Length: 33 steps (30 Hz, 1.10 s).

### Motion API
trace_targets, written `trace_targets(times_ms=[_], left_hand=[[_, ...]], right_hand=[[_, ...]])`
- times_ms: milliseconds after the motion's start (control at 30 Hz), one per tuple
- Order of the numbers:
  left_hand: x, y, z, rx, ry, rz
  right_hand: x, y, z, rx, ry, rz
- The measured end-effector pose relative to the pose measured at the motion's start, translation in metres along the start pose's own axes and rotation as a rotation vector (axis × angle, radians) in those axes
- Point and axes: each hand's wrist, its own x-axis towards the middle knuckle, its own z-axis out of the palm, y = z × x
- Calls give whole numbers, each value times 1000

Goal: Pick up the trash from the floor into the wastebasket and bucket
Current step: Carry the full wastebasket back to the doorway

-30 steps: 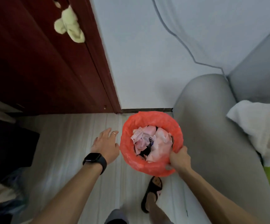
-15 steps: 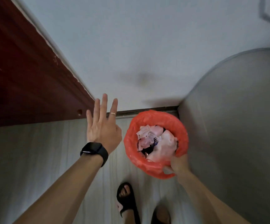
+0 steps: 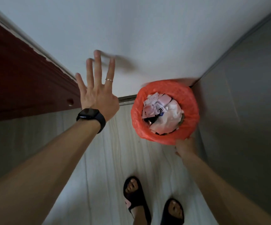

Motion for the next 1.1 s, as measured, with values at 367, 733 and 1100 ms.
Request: trace_targets(times_ms=[367,733,1100], left_hand=[[-111,-20,-155,-354,-413,-365],[-479,-135,-478,-142,32,-1005],[-991,-45,-691,142,328,-1848]], right_hand=[[-259,-149,-84,-687,-358,-1067],[-729,-128,-98,-747,-759,-2070],[-1125,229,-151,-735,-1585,-2587]])
